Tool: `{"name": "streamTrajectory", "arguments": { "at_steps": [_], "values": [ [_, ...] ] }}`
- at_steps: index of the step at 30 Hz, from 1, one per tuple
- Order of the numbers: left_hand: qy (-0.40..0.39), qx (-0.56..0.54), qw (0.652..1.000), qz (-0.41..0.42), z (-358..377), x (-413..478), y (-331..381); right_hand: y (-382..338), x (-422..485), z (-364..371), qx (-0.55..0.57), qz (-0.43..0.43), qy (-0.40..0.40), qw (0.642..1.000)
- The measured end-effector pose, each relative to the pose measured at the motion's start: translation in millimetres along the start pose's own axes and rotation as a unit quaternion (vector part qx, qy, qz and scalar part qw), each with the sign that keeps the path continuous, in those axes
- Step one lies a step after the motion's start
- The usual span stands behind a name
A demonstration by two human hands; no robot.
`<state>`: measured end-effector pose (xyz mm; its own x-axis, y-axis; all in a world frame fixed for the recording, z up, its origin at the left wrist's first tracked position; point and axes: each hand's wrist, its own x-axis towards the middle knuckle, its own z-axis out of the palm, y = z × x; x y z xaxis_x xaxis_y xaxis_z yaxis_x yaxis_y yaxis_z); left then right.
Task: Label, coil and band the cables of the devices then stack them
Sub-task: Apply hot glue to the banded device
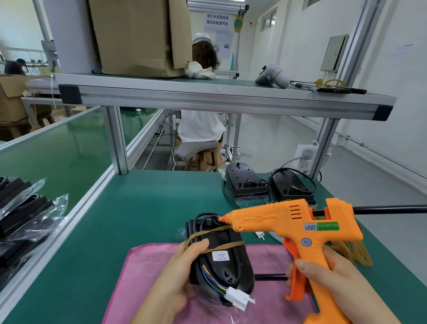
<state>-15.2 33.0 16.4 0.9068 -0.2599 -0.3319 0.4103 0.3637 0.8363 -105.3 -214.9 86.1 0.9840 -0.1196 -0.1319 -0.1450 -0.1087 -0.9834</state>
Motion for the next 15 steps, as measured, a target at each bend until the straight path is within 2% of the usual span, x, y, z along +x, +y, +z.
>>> {"name": "streamTrajectory", "arguments": {
  "at_steps": [15],
  "values": [
    [0.003, -0.007, 1.000, 0.000, 2.9, -3.8, 3.3, 2.3, -2.9, -7.1, 0.021, 0.010, -0.002, 1.000]
  ]
}}
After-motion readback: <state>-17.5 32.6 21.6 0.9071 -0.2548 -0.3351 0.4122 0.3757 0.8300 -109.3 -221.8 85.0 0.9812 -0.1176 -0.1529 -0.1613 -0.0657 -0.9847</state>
